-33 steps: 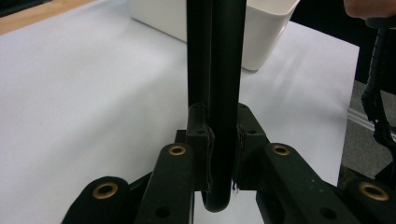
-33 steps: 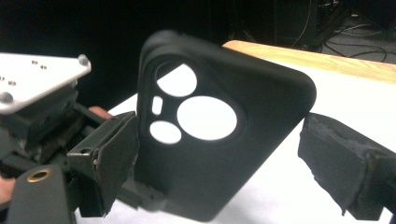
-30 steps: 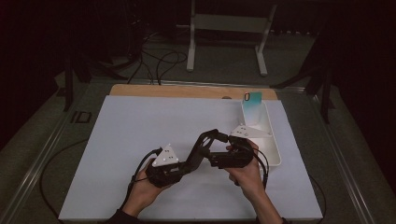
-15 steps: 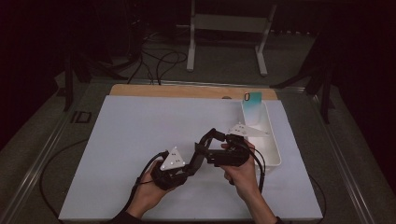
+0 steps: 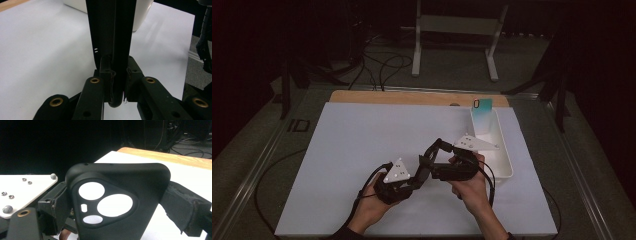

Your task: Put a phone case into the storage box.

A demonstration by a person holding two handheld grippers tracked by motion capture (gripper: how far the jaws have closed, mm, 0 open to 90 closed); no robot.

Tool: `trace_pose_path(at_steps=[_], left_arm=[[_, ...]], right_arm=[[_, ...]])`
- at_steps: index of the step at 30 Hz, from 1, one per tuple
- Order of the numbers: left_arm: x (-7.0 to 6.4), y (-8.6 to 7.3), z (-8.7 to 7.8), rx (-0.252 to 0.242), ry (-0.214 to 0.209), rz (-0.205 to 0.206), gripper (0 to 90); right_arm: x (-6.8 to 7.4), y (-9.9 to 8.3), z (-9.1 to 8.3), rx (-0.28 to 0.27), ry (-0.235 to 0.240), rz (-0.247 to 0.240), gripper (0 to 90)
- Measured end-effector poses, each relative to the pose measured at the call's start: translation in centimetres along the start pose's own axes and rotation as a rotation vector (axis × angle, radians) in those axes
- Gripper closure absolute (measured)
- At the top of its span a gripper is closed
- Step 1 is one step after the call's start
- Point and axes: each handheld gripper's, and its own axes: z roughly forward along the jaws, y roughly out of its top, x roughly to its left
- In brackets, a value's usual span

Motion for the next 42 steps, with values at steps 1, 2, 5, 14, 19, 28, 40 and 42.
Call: trace_pose_path(at_steps=[1, 2, 5, 14, 19, 28, 40, 42], left_arm=[[0.0, -0.02, 0.02, -0.001, -0.001, -0.002, 79.9], [0.01, -0.04, 0.03, -0.003, -0.001, -0.003, 79.8], [0.1, -0.11, 0.07, -0.005, -0.001, -0.008, 78.9], [0.25, -0.11, 0.05, -0.006, -0.005, -0.036, 59.1], [0.14, -0.11, 0.04, -0.002, 0.048, -0.039, 37.1], [0.3, -0.05, 0.03, -0.008, 0.084, -0.066, 15.2], [0.76, -0.45, -0.76, -0.028, 0.126, -0.089, 1.9], [0.81, -0.56, -0.93, -0.035, 0.133, -0.089, 1.2]], right_arm=[[0.01, -0.01, -0.01, 0.002, -0.001, -0.001, 14.3], [0.04, -0.02, -0.01, 0.002, -0.002, 0.001, 14.3], [0.04, -0.09, 0.02, 0.001, -0.003, -0.003, 14.3], [0.24, -0.26, 0.24, 0.002, 0.008, -0.005, 14.4], [0.27, -0.25, 0.21, 0.0, 0.009, -0.007, 14.4], [0.2, -0.3, 0.14, -0.003, 0.007, -0.007, 14.4], [0.13, -0.32, 0.09, -0.006, 0.006, -0.004, 14.4], [0.15, -0.33, 0.11, -0.005, 0.007, -0.005, 14.4]])
